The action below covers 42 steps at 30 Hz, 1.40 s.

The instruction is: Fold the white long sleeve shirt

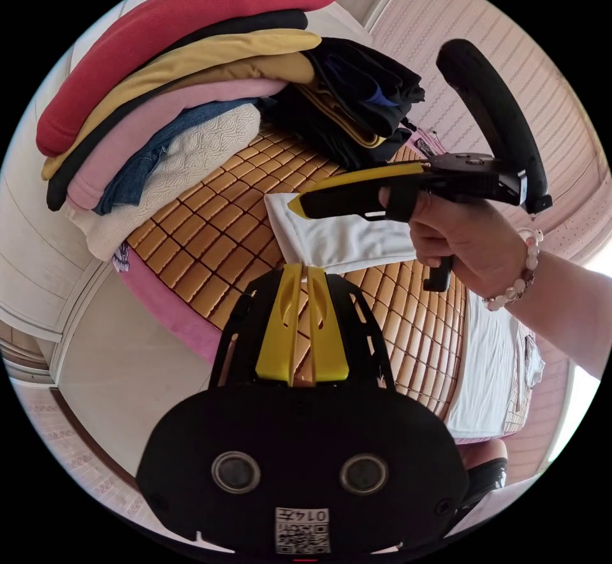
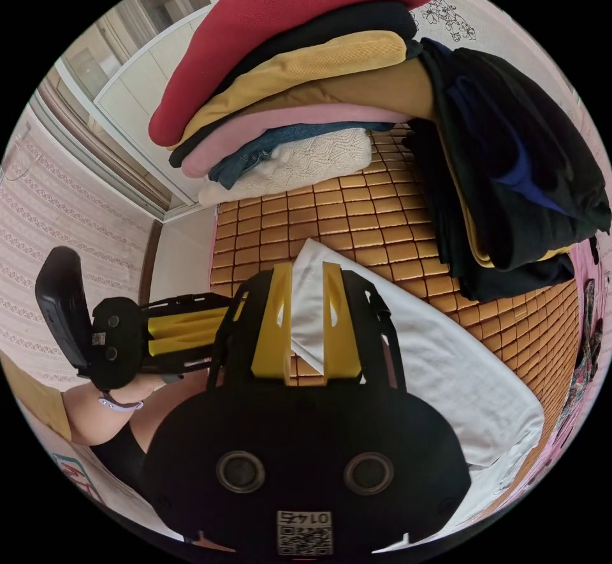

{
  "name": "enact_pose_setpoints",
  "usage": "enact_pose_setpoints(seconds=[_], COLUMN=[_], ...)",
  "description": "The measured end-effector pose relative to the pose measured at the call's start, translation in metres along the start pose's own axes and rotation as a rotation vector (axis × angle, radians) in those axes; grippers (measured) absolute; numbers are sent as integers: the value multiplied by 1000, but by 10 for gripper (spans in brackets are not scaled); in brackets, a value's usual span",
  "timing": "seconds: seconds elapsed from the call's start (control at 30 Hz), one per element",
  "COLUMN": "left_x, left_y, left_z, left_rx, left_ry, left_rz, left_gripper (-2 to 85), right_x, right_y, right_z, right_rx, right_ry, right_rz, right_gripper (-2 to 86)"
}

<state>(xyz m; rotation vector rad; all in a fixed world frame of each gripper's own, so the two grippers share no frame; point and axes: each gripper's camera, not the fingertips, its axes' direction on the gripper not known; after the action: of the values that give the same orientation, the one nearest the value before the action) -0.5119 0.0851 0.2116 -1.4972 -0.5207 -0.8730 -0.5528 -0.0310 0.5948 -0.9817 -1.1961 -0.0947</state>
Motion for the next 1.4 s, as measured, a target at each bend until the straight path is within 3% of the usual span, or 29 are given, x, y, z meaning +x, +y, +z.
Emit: enact_pose_setpoints(seconds=[0.2, 0.37, 0.47, 0.57, 0.63, 0.73, 0.83, 0.9, 1.03, 1.1, 1.23, 1.4], left_x=[-4, 2, 28, 72, 108, 178, 240, 271, 285, 277, 278, 320], left_y=[7, 6, 2, 1, 2, 12, 42, 71, 104, 119, 125, 97], left_z=[8, -2, -17, -44, -62, -95, -116, -101, -33, 3, 39, 102], left_rx=[7, 55, 102, 201, 261, 341, 338, 237, -25, -136, -208, -178], left_ry=[-6, 48, 161, 319, 429, 685, 849, 897, 795, 765, 580, 359], left_rz=[3, -5, 84, 200, 288, 429, 582, 697, 694, 653, 697, 784], left_gripper=[-6, -7, -7, -7, -7, -7, -7, -6, -5, -5, 5, 31], right_x=[-27, -15, 22, 65, 87, 81, 47, 33, 31, 29, 32, 63], right_y=[-6, 13, 40, 107, 196, 325, 451, 511, 628, 656, 653, 626], right_z=[17, -9, -74, -189, -296, -408, -468, -467, -406, -392, -389, -394], right_rx=[-37, -34, 97, 362, 624, 842, 902, 797, 446, 418, 406, 376], right_ry=[175, 159, 115, 86, 92, 146, 296, 366, 426, 390, 382, 409], right_rz=[-98, -113, 5, 164, 264, 373, 560, 719, 1079, 1163, 1122, 1063], right_gripper=[61, 22, 13, 13, 14, 20, 34, 42, 60, 66, 81, 85])
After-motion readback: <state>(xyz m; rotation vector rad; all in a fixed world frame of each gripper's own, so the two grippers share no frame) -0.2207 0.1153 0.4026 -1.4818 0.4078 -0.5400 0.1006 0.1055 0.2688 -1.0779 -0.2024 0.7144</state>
